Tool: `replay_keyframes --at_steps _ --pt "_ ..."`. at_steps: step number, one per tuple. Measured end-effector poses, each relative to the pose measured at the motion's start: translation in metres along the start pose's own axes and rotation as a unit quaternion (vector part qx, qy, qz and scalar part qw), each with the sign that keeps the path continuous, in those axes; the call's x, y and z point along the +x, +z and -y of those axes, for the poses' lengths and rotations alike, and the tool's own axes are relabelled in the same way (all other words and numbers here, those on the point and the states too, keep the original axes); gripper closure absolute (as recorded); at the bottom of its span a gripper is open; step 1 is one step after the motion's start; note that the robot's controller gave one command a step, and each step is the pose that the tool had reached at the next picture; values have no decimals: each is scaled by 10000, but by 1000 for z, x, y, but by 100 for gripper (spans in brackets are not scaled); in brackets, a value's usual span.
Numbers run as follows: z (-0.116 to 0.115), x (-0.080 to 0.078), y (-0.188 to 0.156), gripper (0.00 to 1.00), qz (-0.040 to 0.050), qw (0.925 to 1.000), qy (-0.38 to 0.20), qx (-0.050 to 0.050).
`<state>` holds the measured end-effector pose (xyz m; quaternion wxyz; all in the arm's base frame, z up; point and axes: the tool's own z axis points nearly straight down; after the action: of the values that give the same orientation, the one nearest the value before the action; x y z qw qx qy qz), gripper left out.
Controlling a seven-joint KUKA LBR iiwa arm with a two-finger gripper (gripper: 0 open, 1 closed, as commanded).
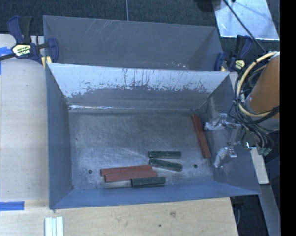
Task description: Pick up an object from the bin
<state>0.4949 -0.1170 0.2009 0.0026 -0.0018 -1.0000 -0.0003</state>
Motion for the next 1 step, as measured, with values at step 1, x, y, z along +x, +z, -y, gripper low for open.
replay_keyframes --at_steps 1 --pt "-1 -2 -4 0 42 10000 -16 8"
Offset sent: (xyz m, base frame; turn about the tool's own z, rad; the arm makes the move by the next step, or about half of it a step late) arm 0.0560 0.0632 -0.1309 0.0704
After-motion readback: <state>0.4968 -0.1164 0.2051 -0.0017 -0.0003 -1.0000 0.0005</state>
